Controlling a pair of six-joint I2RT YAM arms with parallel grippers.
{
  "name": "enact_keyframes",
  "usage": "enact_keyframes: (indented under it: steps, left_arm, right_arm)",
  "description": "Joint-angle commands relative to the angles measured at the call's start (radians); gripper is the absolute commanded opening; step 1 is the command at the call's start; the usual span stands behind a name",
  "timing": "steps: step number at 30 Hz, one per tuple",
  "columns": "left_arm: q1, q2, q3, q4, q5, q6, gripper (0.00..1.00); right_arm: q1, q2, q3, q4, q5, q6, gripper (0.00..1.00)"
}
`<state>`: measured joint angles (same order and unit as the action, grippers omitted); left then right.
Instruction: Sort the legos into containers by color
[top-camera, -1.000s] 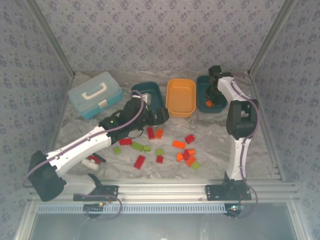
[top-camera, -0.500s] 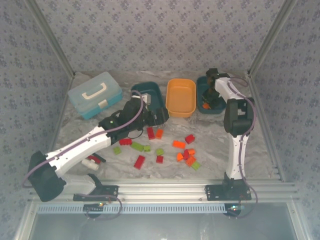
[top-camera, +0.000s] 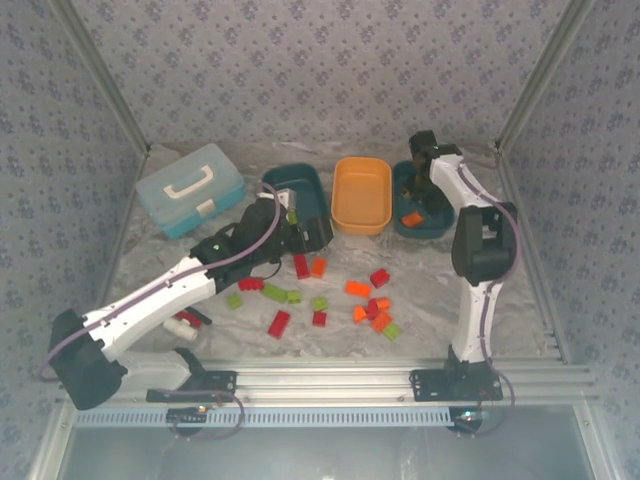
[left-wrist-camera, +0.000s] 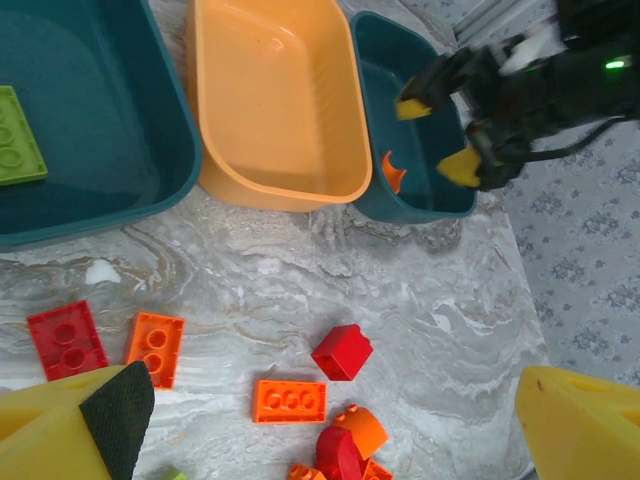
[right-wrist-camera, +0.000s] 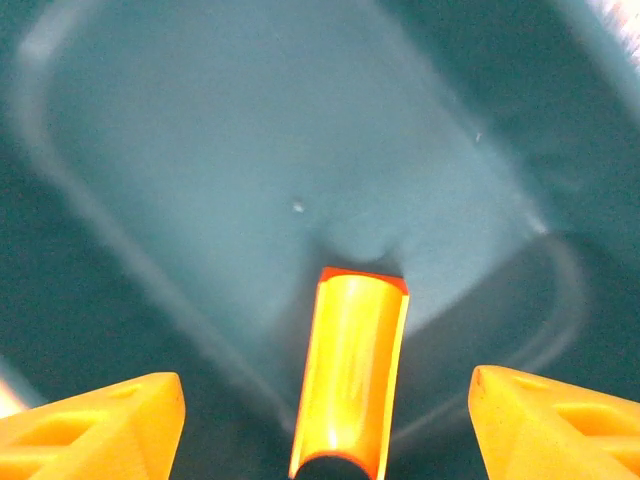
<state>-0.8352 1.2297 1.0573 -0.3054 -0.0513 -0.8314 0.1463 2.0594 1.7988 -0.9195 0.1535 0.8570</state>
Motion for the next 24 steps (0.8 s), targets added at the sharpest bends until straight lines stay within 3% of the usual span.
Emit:
enact_keyframes:
  steps: [1,7,13,17,19,21,24]
  left_arm:
    - [0.014,-0.042,-0.003,-0.092,-0.052,0.002,0.95]
    - [0.036,-0.123,-0.022,-0.203,-0.088,-0.004,0.95]
    - [0.087,-0.236,-0.053,-0.354,-0.109,-0.049,0.95]
    - [0.12,-0.289,-0.086,-0.499,-0.157,-0.113,0.94]
    - [0.15,-0.301,-0.117,-0.529,-0.158,-0.126,0.93]
    - [0.204,-0.302,-0.151,-0.557,-0.153,-0.148,0.93]
    - [0.354,-0.262,-0.221,-0.558,-0.026,-0.177,0.9]
  right_arm:
    - [0.045,-0.198,-0.016,0.056,0.109,-0.106,0.81]
    - [0.252,-0.542,-0.152,0.11,0.255,-0.264,1.0]
    - [0.565,-0.857,-0.413,0.031,0.348,-0.245,1.0]
    - [0.764,-0.986,-0.584,-0.04,0.34,-0.134,1.0]
    - [0.844,-1.027,-0.684,-0.024,0.306,-0.107,0.95]
    - [0.909,-1.046,-0.753,0.014,0.271,-0.09,0.9]
    - [0.974,-1.04,-0.81,0.048,0.273,-0.038,0.89]
